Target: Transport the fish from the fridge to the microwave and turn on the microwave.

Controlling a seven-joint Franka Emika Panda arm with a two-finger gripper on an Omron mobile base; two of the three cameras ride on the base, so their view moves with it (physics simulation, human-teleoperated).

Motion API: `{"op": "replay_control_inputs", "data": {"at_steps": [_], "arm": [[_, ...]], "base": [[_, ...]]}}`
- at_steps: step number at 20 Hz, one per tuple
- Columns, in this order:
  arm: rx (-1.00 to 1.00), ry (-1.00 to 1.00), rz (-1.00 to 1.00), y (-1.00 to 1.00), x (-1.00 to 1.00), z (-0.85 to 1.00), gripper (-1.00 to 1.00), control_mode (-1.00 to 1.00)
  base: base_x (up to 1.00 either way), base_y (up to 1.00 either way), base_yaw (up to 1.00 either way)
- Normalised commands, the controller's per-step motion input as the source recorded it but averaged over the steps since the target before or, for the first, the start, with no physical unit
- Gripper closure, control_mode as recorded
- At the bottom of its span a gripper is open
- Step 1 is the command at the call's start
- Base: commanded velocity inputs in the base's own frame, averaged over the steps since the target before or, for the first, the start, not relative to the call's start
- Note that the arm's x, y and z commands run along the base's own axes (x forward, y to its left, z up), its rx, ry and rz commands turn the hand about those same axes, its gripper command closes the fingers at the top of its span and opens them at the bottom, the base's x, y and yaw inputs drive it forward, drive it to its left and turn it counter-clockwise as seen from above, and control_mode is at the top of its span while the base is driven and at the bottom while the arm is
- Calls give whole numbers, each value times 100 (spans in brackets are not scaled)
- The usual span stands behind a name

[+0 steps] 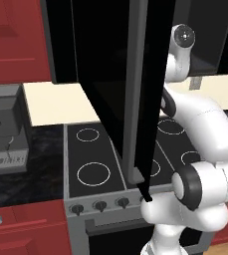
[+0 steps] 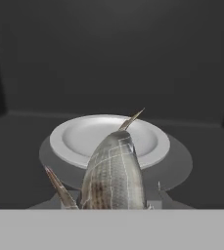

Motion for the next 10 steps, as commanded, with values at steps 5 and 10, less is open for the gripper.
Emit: {"op": "replay_control_inputs", "data": {"at_steps": [5, 10], "arm": [[0, 2, 0, 0, 29, 0, 100, -100], [0, 0, 0, 0, 27, 0, 100, -100]], "base": [[0, 0, 0], [0, 0, 0]]}}
